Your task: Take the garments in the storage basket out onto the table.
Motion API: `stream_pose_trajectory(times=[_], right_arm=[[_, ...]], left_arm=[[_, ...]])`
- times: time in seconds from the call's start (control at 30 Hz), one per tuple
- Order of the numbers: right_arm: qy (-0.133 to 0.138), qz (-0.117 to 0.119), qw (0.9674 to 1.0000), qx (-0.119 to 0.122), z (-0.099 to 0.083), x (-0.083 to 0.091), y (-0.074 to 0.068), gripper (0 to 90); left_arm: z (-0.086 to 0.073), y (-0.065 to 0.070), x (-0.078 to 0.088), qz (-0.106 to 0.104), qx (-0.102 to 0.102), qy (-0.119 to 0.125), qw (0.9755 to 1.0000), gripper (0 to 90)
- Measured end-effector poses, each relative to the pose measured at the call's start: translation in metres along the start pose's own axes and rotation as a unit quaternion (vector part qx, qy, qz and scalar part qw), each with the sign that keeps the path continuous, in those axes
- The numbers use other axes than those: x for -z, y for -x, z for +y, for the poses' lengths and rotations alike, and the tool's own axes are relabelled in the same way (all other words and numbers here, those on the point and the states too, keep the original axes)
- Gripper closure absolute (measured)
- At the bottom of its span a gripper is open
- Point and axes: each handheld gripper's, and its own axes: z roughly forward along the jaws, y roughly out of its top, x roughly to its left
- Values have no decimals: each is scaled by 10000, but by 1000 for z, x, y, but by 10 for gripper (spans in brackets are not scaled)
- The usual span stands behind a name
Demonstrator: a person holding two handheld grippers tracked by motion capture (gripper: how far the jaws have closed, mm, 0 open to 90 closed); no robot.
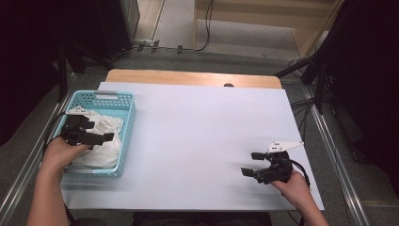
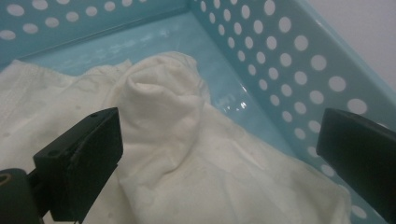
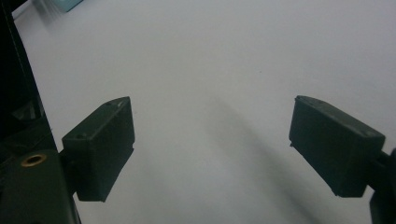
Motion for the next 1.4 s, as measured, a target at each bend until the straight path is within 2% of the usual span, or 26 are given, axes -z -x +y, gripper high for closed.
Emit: stream_pose_trajectory(times=[0.13,0.2,0.33,0.37,0.57,0.7,0.77,1.0,1.03,1.1,1.4], right_arm=[[-14,-3,10000,2,0,0,0,127],[-15,0,10000,7,0,0,0,127],[-16,-3,10000,-1,0,0,0,127],[-13,-6,10000,10,0,0,0,127],[-27,-10,10000,6,-1,0,0,127],[-32,-17,10000,20,-1,0,-1,127],[-41,-18,10000,22,-1,0,-1,127],[-57,-27,10000,16,-2,1,-1,127],[-65,-34,10000,3,-2,1,-1,127],[-64,-35,10000,12,-3,1,-1,127],[-76,-45,10000,29,-3,1,-1,127]], left_arm=[[-2,-1,-4,-32,-62,32,10000,8],[-4,-3,-9,-148,-18,-54,9999,7],[-7,-5,-12,-70,-45,-128,9999,7],[-8,-6,-14,-12,-91,-144,9999,7],[-9,-8,-22,185,11,-444,9988,3],[-12,-10,-28,515,64,-598,9969,4],[-13,-10,-31,621,2,-668,9958,5],[-16,-8,-37,813,-168,-675,9943,0],[-18,-6,-38,925,-179,-598,9938,0],[-20,-4,-39,980,-227,-541,9935,0],[-22,-2,-41,1081,-135,-458,9930,0]])
